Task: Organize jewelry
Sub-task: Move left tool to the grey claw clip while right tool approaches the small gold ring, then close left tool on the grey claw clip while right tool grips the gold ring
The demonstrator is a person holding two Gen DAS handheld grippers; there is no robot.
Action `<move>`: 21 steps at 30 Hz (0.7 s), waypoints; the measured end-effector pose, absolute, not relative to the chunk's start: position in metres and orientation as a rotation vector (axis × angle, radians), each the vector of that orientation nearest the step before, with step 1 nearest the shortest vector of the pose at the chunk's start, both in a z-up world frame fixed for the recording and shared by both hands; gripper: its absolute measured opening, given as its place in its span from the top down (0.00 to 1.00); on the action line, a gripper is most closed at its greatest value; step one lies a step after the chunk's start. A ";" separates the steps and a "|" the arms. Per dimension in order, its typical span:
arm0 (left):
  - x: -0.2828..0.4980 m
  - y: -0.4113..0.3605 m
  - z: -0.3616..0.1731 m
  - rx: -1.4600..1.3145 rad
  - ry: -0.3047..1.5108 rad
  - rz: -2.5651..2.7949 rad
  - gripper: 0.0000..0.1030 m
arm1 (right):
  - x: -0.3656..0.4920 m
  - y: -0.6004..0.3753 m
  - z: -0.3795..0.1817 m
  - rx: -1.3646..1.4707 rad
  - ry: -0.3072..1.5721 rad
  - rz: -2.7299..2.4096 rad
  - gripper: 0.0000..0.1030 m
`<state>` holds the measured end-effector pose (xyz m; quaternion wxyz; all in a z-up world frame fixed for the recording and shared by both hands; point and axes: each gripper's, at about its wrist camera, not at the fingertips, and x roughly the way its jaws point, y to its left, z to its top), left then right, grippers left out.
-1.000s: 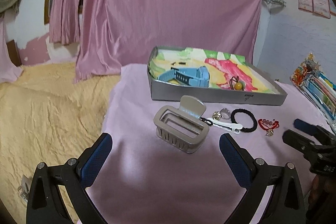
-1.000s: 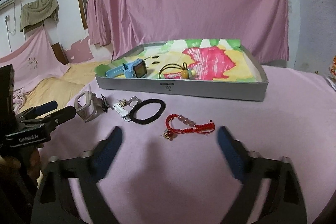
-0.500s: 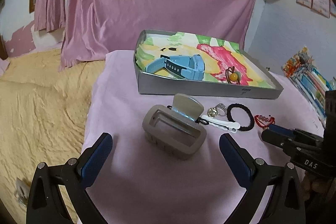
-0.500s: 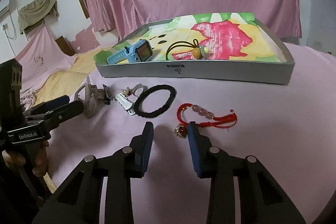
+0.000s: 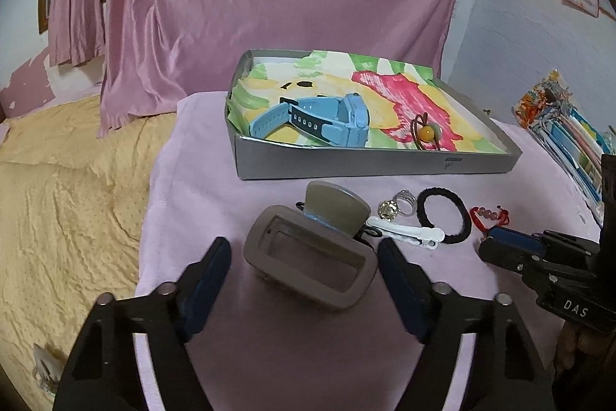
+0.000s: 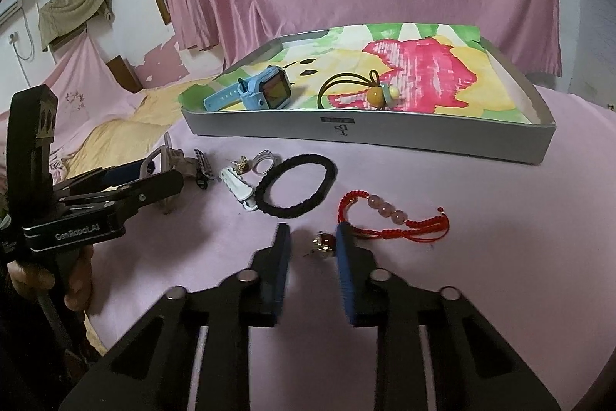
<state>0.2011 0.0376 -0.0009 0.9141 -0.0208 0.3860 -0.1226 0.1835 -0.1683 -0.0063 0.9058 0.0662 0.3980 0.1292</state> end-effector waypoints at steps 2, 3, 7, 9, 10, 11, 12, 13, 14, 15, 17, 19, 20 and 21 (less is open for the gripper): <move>0.201 0.037 -0.001 -0.049 0.796 -0.262 0.40 | 0.184 -0.168 -0.006 0.137 0.821 0.268 0.83; 0.200 0.037 -0.001 -0.048 0.795 -0.263 0.40 | 0.184 -0.168 -0.006 0.134 0.821 0.267 0.84; 0.197 0.034 -0.001 -0.038 0.789 -0.268 0.40 | 0.184 -0.167 -0.007 0.128 0.820 0.271 0.89; 0.193 0.032 0.000 -0.037 0.784 -0.274 0.41 | 0.183 -0.166 -0.007 0.122 0.818 0.276 0.89; 0.192 0.032 0.000 -0.037 0.782 -0.276 0.41 | 0.183 -0.166 -0.007 0.120 0.818 0.279 0.89; 0.191 0.031 0.001 -0.039 0.780 -0.280 0.41 | 0.183 -0.166 -0.008 0.119 0.817 0.282 0.89; 0.188 0.030 0.001 -0.041 0.777 -0.285 0.41 | 0.183 -0.166 -0.008 0.119 0.816 0.286 0.89; 0.186 0.029 0.001 -0.042 0.774 -0.290 0.41 | 0.182 -0.166 -0.008 0.121 0.814 0.290 0.89; 0.185 0.028 0.002 -0.042 0.770 -0.294 0.41 | 0.181 -0.167 -0.008 0.132 0.811 0.298 0.89; 0.182 0.027 0.002 -0.043 0.766 -0.299 0.41 | 0.181 -0.169 -0.009 0.142 0.808 0.303 0.89; 0.180 0.025 0.002 -0.049 0.762 -0.307 0.45 | 0.180 -0.170 -0.010 0.150 0.801 0.306 0.89; 0.178 0.023 0.002 -0.055 0.760 -0.306 0.45 | 0.178 -0.171 -0.010 0.153 0.794 0.309 0.89; 0.177 0.022 0.002 -0.055 0.759 -0.306 0.45 | 0.177 -0.171 -0.011 0.156 0.794 0.311 0.89; 0.176 0.021 0.002 -0.057 0.759 -0.308 0.45 | 0.177 -0.172 -0.011 0.160 0.793 0.314 0.89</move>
